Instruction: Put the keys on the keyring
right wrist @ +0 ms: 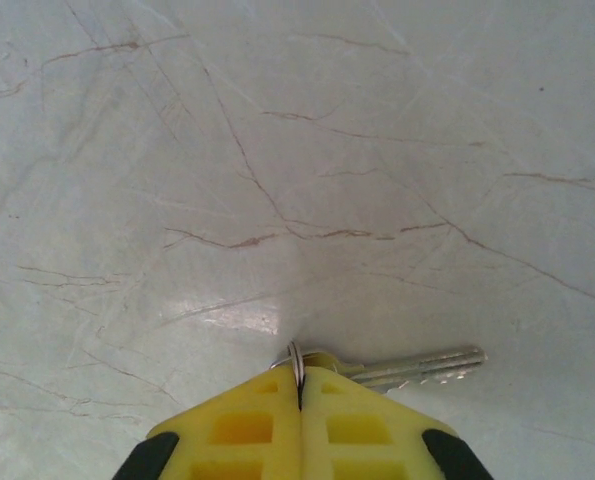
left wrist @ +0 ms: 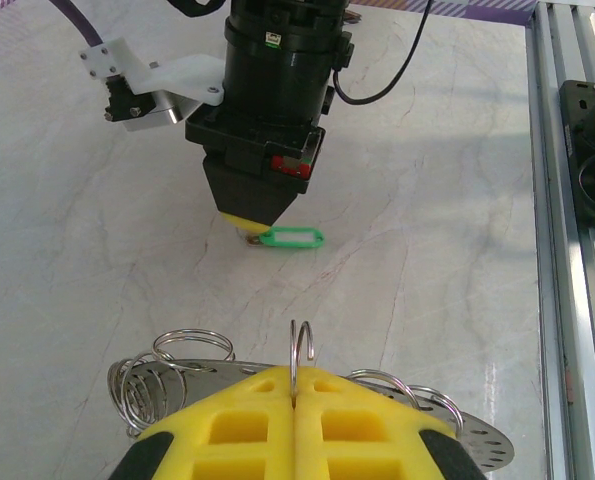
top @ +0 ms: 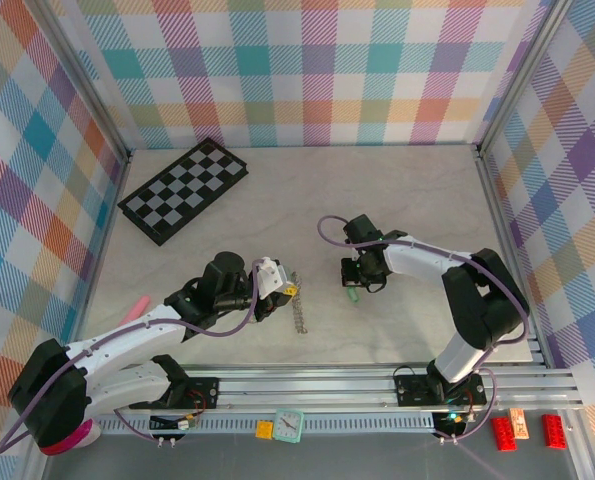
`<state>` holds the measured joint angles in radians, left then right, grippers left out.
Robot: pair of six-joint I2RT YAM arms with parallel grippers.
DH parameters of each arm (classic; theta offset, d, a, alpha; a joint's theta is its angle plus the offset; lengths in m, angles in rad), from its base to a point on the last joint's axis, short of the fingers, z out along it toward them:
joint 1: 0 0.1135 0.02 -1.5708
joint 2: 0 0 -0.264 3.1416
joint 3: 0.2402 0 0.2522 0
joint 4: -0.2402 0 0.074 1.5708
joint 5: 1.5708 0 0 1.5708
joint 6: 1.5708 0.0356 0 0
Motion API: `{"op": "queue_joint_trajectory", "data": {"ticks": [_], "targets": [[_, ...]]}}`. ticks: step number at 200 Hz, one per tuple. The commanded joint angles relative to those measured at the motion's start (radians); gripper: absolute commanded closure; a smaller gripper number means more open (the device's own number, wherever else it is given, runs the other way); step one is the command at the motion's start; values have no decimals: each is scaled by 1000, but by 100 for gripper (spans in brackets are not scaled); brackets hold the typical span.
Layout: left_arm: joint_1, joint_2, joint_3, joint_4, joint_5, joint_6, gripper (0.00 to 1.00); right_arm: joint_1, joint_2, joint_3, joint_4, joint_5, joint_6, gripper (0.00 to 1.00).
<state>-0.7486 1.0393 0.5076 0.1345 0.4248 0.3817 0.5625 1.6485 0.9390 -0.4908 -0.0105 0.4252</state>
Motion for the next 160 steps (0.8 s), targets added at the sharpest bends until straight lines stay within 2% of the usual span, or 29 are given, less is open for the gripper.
{"op": "queue_joint_trajectory", "data": {"ticks": [1,23,52,93,120,160], "targets": [[-7,-1,19,41,8,-7,100,4,-25,12,-13,12,-24,100],[-8,3,29,24,7,-17,100,4,-110,-23,28,0,-53,100],[-8,-2,37,7,-6,-52,100,4,-285,-105,133,-91,-126,100],[-8,-20,46,15,5,-107,100,24,-463,-126,152,-231,-230,100],[-8,-16,63,3,9,-142,100,74,-572,-145,159,-262,-308,100],[-7,-13,69,14,18,-174,100,101,-665,-184,179,-357,-391,100]]}}
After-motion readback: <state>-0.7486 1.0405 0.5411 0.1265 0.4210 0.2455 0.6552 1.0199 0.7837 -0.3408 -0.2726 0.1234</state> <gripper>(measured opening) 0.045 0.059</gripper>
